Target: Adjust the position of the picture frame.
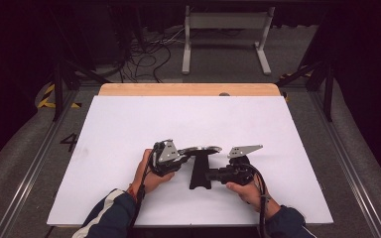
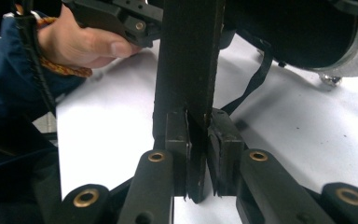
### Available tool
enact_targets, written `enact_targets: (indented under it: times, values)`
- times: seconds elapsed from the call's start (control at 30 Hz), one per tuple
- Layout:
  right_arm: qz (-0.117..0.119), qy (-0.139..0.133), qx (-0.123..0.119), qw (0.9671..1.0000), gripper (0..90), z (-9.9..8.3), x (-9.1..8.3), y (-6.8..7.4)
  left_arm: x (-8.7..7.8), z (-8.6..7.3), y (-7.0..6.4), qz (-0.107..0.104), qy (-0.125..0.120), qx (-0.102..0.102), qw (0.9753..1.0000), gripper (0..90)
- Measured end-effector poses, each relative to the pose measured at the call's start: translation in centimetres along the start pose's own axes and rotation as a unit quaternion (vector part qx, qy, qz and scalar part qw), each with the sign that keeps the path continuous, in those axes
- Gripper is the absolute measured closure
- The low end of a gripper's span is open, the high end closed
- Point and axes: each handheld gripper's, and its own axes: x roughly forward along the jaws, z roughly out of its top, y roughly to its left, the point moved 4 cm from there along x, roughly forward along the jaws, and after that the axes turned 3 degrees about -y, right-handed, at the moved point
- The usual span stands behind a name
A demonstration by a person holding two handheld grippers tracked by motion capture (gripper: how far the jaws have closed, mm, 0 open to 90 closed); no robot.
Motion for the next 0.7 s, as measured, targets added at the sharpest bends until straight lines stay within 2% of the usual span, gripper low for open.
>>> enact_targets:
  times: [0.07, 0.2, 0.27, 0.33, 0.4, 0.43, 0.53, 0.6, 0.7]
  values:
    - [-0.003, -0.001, -0.001, 1.0000, 80.3, 0.0, 0.0, 0.0, 0.0, 0.0, 0.2, -0.004, 0.002, 0.006, 1.0000, 73.5]
    - [-0.008, 0.000, -0.005, 1.0000, 79.5, 0.0, -0.1, 0.0, -0.3, -0.2, 0.4, -0.018, -0.007, -0.008, 0.9998, 74.1]
    - [-0.018, -0.002, -0.010, 0.9998, 77.3, 0.0, -0.2, 0.1, -0.8, -0.2, 0.7, -0.023, -0.017, -0.014, 0.9995, 71.1]
    - [-0.033, -0.009, -0.019, 0.9992, 67.9, 0.0, -0.7, 0.2, -1.4, -0.2, 1.0, -0.026, -0.022, -0.015, 0.9993, 67.1]
    - [-0.059, -0.016, -0.036, 0.9975, 66.5, 0.1, -1.4, 0.3, -2.1, -0.1, 1.1, -0.032, -0.029, -0.020, 0.9989, 66.3]
    - [-0.078, -0.020, -0.050, 0.9955, 64.2, 0.2, -1.9, 0.5, -2.3, -0.1, 1.2, -0.031, -0.032, -0.018, 0.9989, 65.6]
    - [-0.106, -0.037, -0.071, 0.9912, 62.2, 0.4, -3.1, 0.9, -3.5, 0.2, 1.3, -0.022, -0.041, -0.016, 0.9988, 60.7]
    - [-0.129, -0.048, -0.089, 0.9864, 64.3, 0.4, -3.8, 1.4, -4.2, 0.3, 1.5, -0.015, -0.045, -0.018, 0.9987, 55.5]
    - [-0.150, -0.063, -0.122, 0.9791, 68.8, 0.6, -4.5, 2.5, -4.9, 0.4, 1.7, -0.005, -0.047, -0.018, 0.9987, 44.9]
